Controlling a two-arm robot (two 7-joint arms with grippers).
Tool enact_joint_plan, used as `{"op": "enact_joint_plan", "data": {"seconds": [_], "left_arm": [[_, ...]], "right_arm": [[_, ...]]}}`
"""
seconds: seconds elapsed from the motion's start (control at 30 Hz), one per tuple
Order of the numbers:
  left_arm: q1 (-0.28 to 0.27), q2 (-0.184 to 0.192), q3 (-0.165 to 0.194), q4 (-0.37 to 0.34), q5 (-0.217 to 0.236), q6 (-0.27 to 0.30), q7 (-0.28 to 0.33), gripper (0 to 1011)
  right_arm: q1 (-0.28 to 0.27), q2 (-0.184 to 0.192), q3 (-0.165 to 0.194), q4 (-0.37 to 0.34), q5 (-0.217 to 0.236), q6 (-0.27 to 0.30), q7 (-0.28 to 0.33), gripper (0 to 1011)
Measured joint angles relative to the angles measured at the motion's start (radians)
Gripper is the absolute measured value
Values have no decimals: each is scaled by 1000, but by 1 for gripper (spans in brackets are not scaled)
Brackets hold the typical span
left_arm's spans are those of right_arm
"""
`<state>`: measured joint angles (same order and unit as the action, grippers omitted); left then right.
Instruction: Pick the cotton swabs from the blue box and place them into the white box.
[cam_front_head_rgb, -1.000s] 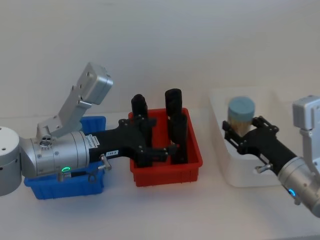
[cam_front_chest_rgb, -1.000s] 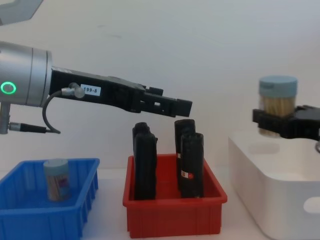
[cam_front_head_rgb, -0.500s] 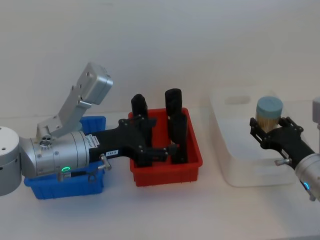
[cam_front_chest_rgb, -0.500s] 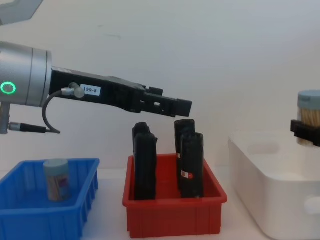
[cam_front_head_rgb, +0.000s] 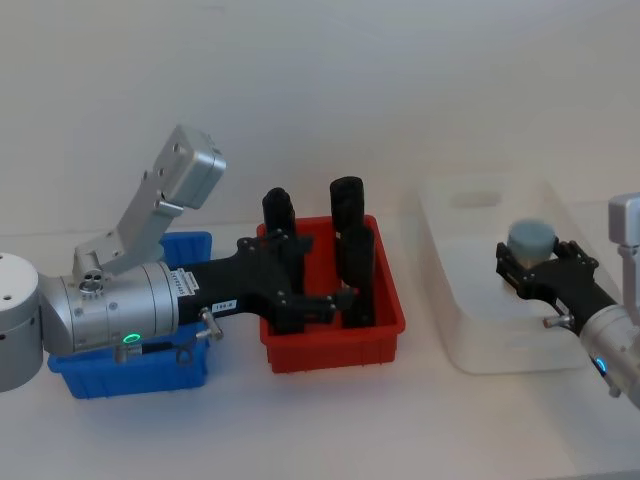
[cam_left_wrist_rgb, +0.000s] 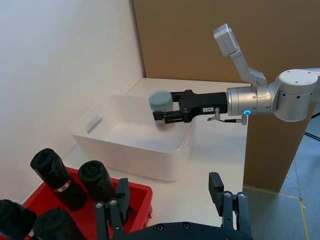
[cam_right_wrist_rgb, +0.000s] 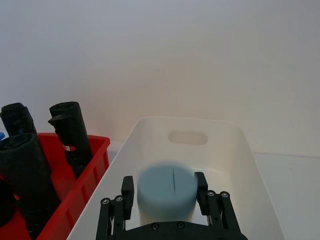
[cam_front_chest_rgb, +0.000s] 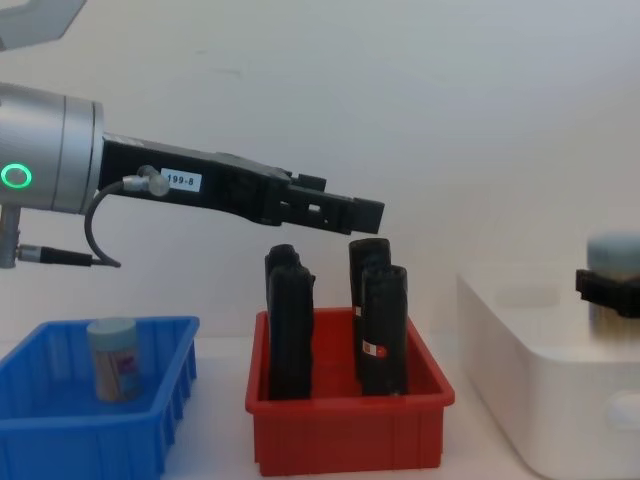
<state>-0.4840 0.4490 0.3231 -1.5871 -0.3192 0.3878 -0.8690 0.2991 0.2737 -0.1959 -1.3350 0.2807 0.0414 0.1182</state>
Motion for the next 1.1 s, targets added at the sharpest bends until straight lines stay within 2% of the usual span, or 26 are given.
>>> {"op": "enact_joint_plan", "data": {"seconds": [0.03, 0.23, 0.37, 1.1], "left_arm": [[0, 0, 0, 0, 0, 0, 0, 1000], [0, 0, 0, 0, 0, 0, 0, 999], [0, 0, 0, 0, 0, 0, 0, 1000], [2, 0, 1, 0, 1, -3, 8, 1000]], "right_arm": [[6, -3, -1, 10, -1, -1, 2, 712], [26, -12, -4, 44, -6, -8, 9, 909], [34, -16, -4, 57, -6, -13, 11, 999], [36, -20, -2, 57, -2, -39, 12, 1002]]}}
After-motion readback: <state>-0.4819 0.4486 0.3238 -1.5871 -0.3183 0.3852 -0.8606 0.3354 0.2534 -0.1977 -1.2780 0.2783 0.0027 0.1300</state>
